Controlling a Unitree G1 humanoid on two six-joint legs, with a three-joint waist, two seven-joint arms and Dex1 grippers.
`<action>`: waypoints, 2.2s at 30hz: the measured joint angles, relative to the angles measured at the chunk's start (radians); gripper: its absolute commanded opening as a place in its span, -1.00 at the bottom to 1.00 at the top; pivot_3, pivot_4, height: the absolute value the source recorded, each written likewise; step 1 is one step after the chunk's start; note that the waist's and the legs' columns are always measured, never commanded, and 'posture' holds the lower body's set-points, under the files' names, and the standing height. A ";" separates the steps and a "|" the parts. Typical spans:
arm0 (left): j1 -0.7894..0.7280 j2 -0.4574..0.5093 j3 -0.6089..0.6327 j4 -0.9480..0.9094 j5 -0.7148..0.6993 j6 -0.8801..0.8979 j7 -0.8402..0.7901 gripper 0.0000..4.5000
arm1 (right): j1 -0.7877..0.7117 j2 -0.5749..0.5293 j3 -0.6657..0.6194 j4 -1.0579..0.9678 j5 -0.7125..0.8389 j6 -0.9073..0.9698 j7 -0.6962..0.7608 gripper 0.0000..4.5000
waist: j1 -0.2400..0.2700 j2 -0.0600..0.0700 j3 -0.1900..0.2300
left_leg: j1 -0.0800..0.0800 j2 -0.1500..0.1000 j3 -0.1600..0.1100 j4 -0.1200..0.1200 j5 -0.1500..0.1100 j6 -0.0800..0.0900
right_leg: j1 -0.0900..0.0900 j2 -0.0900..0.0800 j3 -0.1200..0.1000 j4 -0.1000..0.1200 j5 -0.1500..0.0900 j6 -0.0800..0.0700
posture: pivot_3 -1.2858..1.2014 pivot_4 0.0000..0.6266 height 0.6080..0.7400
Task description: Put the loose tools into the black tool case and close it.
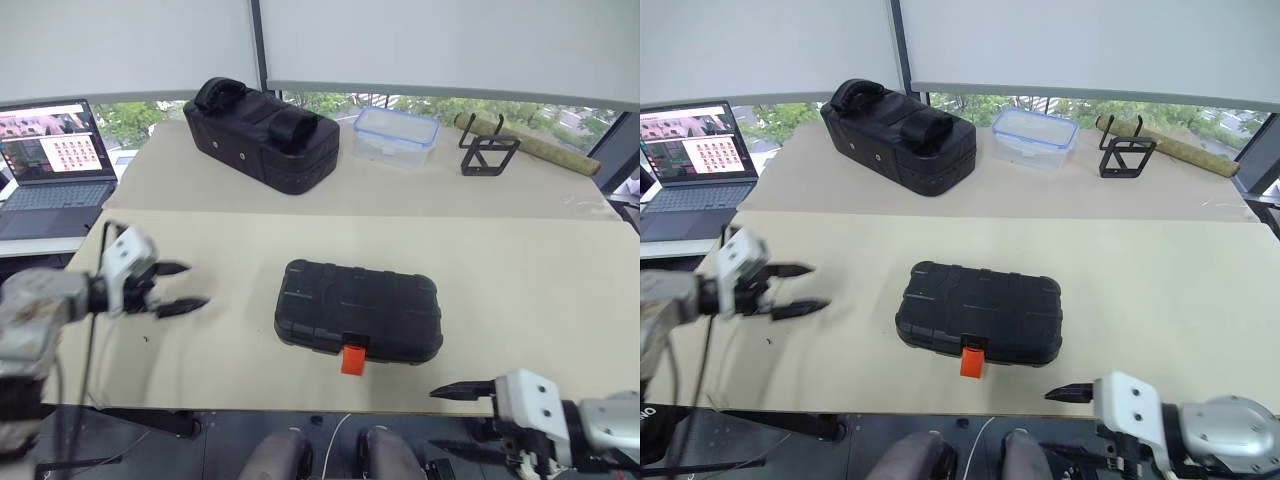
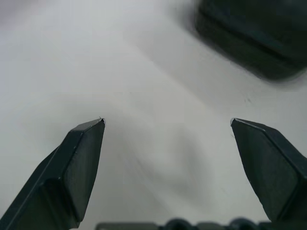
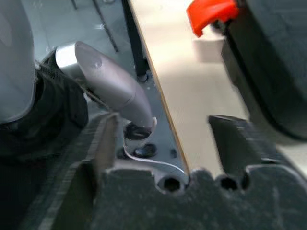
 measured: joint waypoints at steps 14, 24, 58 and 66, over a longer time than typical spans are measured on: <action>-0.360 -0.300 -0.288 0.436 0.264 -0.370 -0.068 -0.96 | -0.394 0.077 0.292 0.191 -0.216 0.019 -0.106 -1.00 | -0.047 -0.004 0.000 | -0.021 -0.003 0.001 0.003 0.004 0.009 | -0.019 -0.009 -0.003 0.002 -0.001 0.000 | 0.03 -0.52 0.72; -0.280 -0.206 -0.276 0.197 0.161 -0.174 -0.313 -0.96 | -0.572 0.125 0.215 0.363 -0.234 0.136 -0.213 -1.00 | -0.036 -0.003 0.000 | -0.037 -0.003 -0.003 0.008 0.005 0.009 | -0.034 -0.006 -0.005 0.007 -0.001 0.000 | 0.03 -0.52 0.72; -0.398 -0.509 -0.505 0.153 0.299 -0.404 -0.137 -0.96 | -0.456 0.204 0.297 0.244 -0.171 0.260 -0.304 -1.00 | -0.017 -0.002 -0.014 | -0.016 -0.004 -0.003 0.005 0.003 0.014 | -0.011 -0.010 -0.002 0.001 0.001 0.002 | 0.03 -0.52 0.72; -0.400 -0.524 -0.499 0.163 0.301 -0.412 -0.138 -0.96 | -0.453 0.235 0.325 0.258 -0.204 0.251 -0.331 -1.00 | -0.015 -0.002 -0.014 | -0.016 -0.005 -0.003 0.005 0.003 0.014 | -0.011 -0.010 -0.002 0.001 0.001 0.002 | 0.03 -0.52 0.72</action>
